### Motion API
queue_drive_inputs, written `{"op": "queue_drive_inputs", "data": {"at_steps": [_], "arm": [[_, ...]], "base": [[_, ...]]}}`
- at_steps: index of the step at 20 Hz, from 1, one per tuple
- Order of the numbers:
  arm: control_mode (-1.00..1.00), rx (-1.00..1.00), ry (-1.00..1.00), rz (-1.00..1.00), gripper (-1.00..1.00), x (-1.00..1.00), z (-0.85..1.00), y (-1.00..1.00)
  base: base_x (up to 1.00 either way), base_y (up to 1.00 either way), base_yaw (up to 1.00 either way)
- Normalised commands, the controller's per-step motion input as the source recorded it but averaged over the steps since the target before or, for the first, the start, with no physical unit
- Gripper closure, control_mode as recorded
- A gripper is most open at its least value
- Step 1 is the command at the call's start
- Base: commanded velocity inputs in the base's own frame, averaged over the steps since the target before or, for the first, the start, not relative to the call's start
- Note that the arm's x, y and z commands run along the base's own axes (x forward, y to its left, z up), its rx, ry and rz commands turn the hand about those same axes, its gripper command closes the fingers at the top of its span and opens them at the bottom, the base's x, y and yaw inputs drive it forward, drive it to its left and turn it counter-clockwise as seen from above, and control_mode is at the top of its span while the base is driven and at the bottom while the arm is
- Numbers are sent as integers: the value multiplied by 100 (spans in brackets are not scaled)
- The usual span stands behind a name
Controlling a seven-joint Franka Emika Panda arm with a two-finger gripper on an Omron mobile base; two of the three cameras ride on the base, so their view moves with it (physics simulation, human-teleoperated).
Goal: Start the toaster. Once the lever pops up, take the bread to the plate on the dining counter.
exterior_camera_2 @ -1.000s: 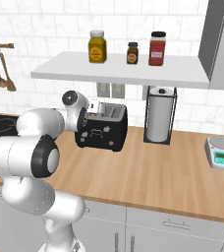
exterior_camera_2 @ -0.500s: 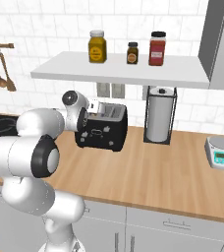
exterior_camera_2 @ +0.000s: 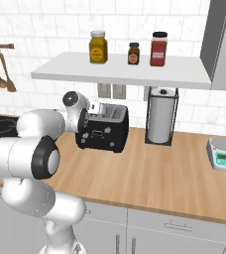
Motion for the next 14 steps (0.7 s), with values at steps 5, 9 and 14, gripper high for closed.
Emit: {"op": "queue_drive_inputs", "data": {"at_steps": [5,9,14], "arm": [[-100,0,0,0,-100,0,0,0],[-100,0,0,0,-100,0,0,0],[-100,0,0,0,-100,0,0,0]], "base": [[0,0,0],[0,0,0],[0,0,0]]}}
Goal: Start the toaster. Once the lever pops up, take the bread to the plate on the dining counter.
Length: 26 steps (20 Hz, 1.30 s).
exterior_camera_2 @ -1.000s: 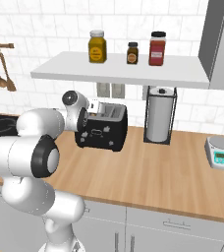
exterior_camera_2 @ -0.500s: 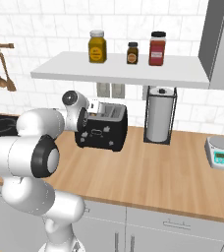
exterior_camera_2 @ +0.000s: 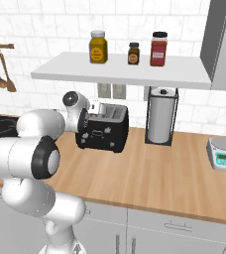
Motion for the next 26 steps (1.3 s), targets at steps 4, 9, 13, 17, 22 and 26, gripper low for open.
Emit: {"op": "queue_drive_inputs", "data": {"at_steps": [4,9,13,17,22,26], "arm": [[-100,0,0,0,-100,0,0,0],[-100,0,0,0,-100,0,0,0],[-100,0,0,0,-100,0,0,0],[-100,0,0,0,-100,0,0,0],[-100,0,0,0,-100,0,0,0],[-100,0,0,0,-100,0,0,0]], "base": [[0,0,0],[0,0,0],[0,0,0],[0,0,0],[0,0,0],[0,0,0]]}}
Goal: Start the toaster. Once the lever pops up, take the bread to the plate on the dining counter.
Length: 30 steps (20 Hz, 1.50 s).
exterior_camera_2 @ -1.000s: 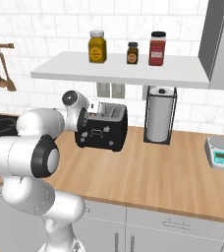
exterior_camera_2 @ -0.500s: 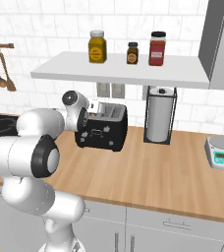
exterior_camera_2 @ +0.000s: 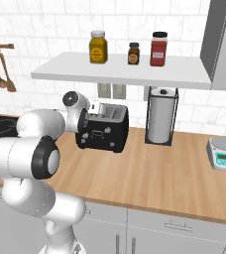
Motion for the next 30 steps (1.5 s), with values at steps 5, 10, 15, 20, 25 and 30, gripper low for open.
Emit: {"op": "queue_drive_inputs", "data": {"at_steps": [5,10,15,20,25,30], "arm": [[-100,0,0,0,-100,0,0,0],[-100,0,0,0,-100,0,0,0],[-100,0,0,0,-100,0,0,0],[-100,0,0,0,-100,0,0,0],[-100,0,0,0,-100,0,0,0],[-100,0,0,0,-100,0,0,0]], "base": [[0,0,0],[0,0,0],[0,0,0],[0,0,0],[0,0,0],[0,0,0]]}}
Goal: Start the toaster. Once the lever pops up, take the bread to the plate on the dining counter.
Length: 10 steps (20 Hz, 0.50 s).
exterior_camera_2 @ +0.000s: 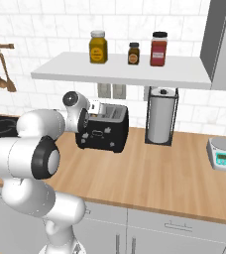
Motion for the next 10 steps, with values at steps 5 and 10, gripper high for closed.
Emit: {"op": "queue_drive_inputs", "data": {"at_steps": [5,10], "arm": [[-100,0,0,0,-100,0,0,0],[-100,0,0,0,-100,0,0,0]], "base": [[0,0,0],[0,0,0]]}}
